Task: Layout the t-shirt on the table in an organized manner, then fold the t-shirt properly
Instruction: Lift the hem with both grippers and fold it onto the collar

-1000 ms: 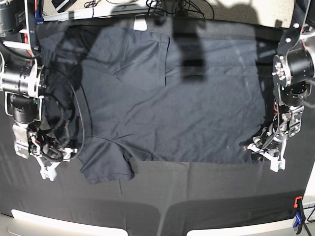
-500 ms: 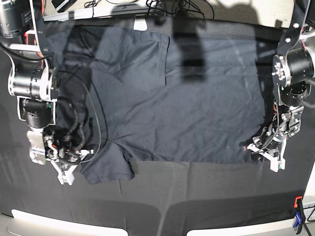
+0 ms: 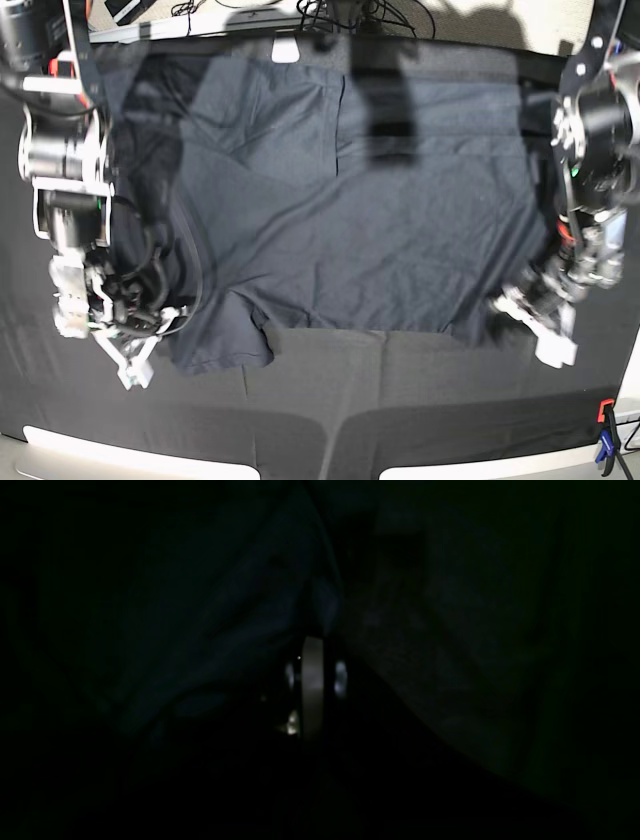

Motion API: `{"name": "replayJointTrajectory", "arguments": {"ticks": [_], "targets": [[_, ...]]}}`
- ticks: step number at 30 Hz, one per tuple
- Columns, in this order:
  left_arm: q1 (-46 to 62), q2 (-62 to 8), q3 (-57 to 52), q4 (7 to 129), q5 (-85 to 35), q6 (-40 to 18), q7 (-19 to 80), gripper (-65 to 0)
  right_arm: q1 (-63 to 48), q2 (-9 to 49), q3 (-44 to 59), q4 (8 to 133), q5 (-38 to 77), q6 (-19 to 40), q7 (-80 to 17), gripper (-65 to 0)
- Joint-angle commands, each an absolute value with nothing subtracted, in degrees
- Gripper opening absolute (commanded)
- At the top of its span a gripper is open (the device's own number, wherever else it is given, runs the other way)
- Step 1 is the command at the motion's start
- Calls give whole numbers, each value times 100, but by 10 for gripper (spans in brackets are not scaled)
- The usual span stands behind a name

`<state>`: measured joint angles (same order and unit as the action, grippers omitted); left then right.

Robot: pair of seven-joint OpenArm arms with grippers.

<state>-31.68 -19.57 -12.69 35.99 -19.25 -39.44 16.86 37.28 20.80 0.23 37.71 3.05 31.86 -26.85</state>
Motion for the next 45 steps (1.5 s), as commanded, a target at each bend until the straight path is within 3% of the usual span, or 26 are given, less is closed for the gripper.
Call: {"name": "replayJointTrajectory", "arguments": {"ticks": [1, 6, 10, 20, 30, 38, 45], "targets": [[-3159, -2010, -1275, 3944, -2043, -4000, 1588, -650, 3765, 2193, 36, 4134, 462, 3197, -2571, -650], [-2368, -2014, -1284, 5293, -2134, -4000, 1592, -650, 2941, 2366, 51, 5623, 819, 3194, -2783, -650], [-1885, -1962, -1459, 6060, -2163, -3489, 1745, -650, 2386, 2375, 355, 6595, 932, 3192, -2987, -650], [-832, -1859, -2596, 7247, -2991, -3524, 2213, -650, 961, 2377, 1487, 8366, 1686, 3380, -3319, -650], [209, -1859, -3083, 8143, -3371, -3734, 2497, -650, -615, 2316, 2121, 9953, 1717, 3409, -3697, -650], [989, -1857, -3083, 8770, -3358, -3734, 2536, -650, -1715, 1977, 3024, 10656, 2008, 3426, -3754, -650], [1251, -1859, -3083, 8777, -3065, -3732, 2692, -650, -2276, 1951, 3079, 10641, 2021, 3454, -4117, -650]]}}
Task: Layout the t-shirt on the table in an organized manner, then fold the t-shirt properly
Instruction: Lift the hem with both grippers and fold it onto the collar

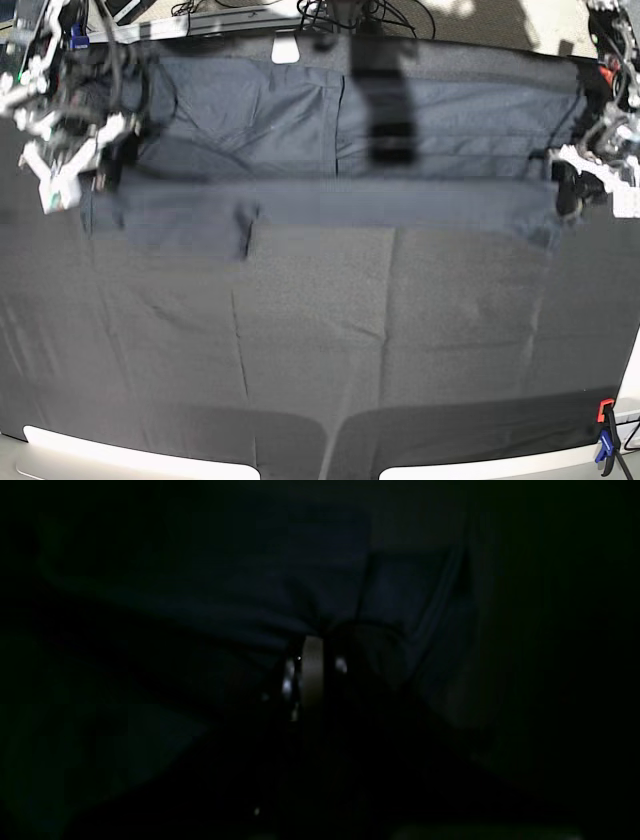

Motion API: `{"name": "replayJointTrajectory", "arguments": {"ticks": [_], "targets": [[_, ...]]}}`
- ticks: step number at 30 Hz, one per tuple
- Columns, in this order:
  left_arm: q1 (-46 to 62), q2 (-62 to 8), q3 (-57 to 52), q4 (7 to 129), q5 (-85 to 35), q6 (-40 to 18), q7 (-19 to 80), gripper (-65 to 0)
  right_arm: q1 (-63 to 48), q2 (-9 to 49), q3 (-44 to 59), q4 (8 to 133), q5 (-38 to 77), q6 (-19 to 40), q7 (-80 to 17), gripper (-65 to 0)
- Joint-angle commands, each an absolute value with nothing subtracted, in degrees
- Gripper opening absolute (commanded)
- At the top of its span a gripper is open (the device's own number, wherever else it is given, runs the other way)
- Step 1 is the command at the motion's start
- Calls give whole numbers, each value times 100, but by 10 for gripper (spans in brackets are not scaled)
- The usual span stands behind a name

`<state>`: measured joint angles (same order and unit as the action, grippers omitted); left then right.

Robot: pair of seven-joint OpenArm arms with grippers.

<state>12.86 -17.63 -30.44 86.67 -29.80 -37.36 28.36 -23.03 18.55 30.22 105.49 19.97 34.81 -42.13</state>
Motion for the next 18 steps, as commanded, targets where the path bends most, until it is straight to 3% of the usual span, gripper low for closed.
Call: {"name": "replayJointTrajectory", "arguments": {"ticks": [1, 2, 5, 7, 18], "targets": [[1249, -1859, -3083, 8777, -3002, -3732, 2805, -650, -2272, 1953, 3079, 10639, 2018, 3454, -4416, -637], [1251, -1859, -3083, 8777, -3002, -3732, 2917, -642, -2270, 1953, 3079, 10639, 2023, 3454, -4694, -593], [1249, -1859, -3083, 8777, -3015, -3730, 3175, -436, -2272, 1955, 3079, 10639, 2239, 3454, -4960, -444], [1249, -1861, -3083, 8777, -3013, -3730, 3173, -373, -2248, 1968, 3079, 10639, 2486, 3454, -4934, -388], [1219, -1859, -3081, 9306, -3041, -3732, 3124, -373, -1015, 1966, 3072, 10536, 3205, 3363, -4980, -381]]}}
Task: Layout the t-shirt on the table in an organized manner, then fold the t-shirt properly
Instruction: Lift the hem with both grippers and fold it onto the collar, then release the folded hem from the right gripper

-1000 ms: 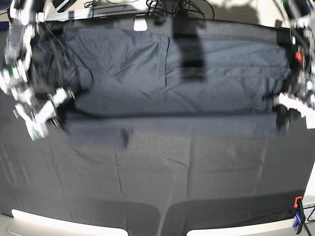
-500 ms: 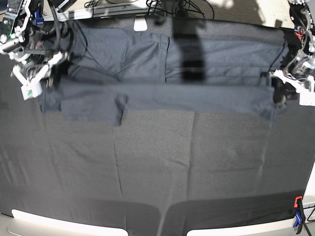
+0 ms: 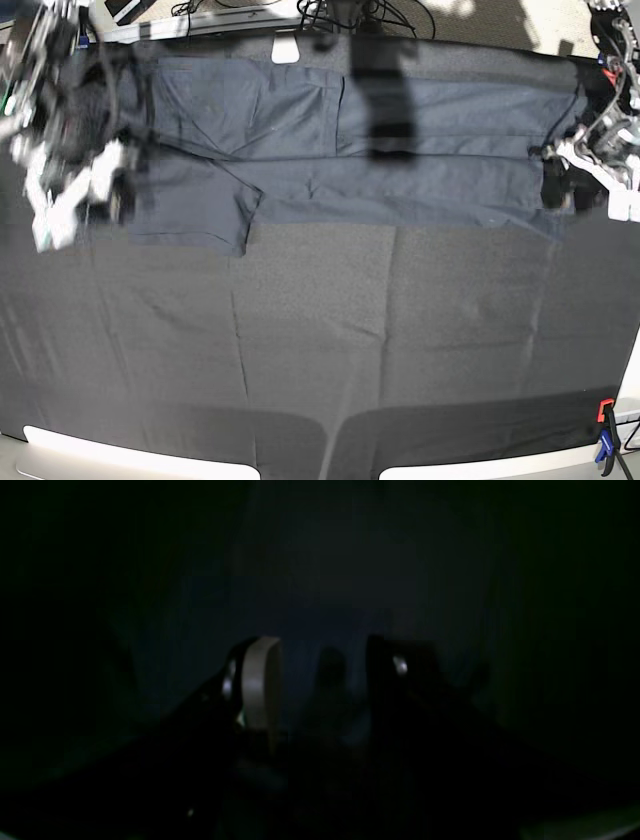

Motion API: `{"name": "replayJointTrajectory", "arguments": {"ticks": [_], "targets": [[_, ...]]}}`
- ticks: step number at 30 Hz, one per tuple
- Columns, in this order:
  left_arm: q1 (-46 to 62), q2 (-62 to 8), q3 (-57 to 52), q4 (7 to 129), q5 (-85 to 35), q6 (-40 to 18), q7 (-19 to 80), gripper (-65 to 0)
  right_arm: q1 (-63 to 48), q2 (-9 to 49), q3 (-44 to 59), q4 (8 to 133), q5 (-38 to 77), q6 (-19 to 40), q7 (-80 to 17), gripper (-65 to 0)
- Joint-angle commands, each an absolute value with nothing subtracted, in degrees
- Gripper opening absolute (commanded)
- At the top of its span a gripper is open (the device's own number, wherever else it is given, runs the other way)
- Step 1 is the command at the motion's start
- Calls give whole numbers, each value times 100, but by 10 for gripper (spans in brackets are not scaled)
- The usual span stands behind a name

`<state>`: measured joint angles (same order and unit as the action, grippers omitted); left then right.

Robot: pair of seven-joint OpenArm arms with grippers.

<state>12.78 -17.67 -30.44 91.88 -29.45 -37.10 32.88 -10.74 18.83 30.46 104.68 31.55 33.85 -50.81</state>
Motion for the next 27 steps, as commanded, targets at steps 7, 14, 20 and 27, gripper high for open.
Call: {"name": "replayJointTrajectory", "arguments": {"ticks": [7, 14, 20, 27], "targets": [[1221, -1859, -3076, 9697, -3052, -3732, 3127, -372, -82, 1970, 3061, 9474, 3168, 3256, -5155, -381], [1221, -1859, -3076, 9697, -3050, -3730, 3124, -373, 672, 2003, 2786, 8060, 2829, 3256, -5277, -381], [1221, -1859, -3076, 9697, -3050, -3732, 3124, -373, 1249, 1997, 2025, 6938, 2296, 3253, -5374, -382], [1221, -1859, -3076, 9697, -3048, -3730, 3127, -373, 1527, 1968, 1531, 6831, 2115, 3253, -5642, -576]]}}
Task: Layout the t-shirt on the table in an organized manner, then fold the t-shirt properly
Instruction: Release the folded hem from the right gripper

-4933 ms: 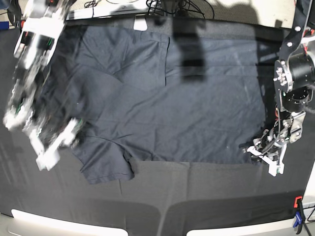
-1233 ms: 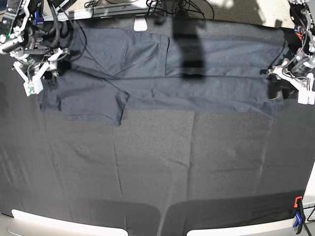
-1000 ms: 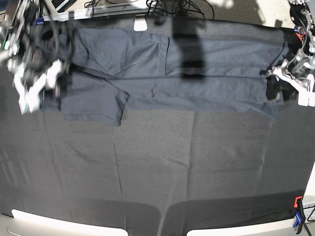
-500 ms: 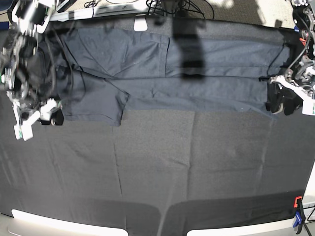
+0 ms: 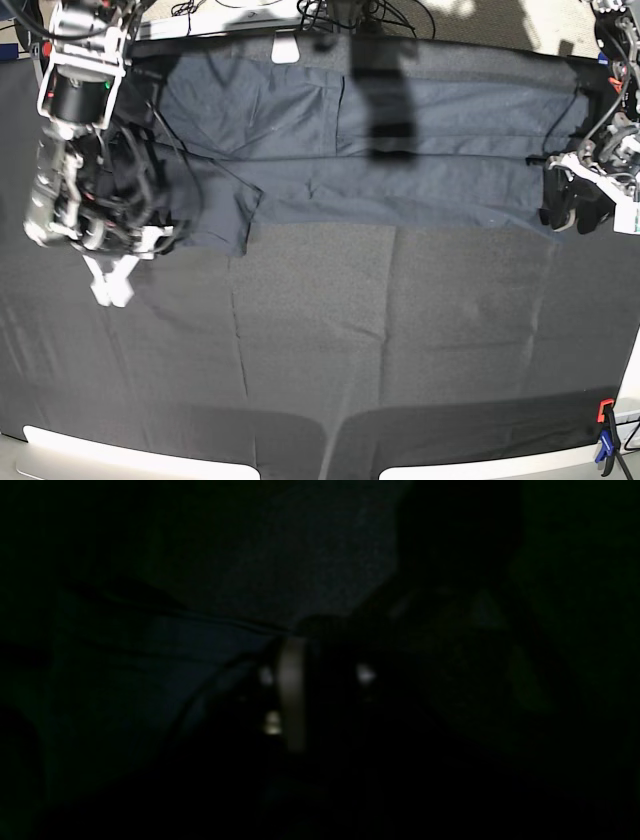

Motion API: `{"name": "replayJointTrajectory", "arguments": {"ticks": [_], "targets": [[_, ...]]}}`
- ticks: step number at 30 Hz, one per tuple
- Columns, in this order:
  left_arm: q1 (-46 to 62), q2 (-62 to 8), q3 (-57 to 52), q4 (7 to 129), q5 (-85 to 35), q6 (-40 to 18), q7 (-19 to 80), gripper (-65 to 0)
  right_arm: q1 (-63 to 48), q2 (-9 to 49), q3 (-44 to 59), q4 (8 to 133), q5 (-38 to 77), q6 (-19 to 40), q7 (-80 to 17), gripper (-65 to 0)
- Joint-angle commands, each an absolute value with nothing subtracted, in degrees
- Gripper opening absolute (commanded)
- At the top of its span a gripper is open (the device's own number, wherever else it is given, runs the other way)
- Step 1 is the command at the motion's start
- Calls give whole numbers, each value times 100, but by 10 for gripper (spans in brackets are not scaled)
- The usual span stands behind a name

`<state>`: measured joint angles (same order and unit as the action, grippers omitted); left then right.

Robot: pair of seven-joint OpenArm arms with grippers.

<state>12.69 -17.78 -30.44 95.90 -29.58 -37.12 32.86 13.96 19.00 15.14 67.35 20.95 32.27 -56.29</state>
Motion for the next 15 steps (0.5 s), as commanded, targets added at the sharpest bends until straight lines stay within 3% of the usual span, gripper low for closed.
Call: {"name": "replayJointTrajectory", "arguments": {"ticks": [1, 7, 15], "targets": [[1221, -1859, -3076, 9697, -3048, -3730, 3129, -373, 1529, 1968, 1535, 6899, 2112, 3256, -5642, -613], [1221, -1859, -3076, 9697, -3048, -3730, 3124, -373, 1332, 1968, 1540, 7806, 1949, 3256, -5839, -637], [1221, -1859, -3076, 9697, -3048, -3728, 2993, -373, 150, 1951, 1540, 9839, 2204, 3258, -5959, -643]]}}
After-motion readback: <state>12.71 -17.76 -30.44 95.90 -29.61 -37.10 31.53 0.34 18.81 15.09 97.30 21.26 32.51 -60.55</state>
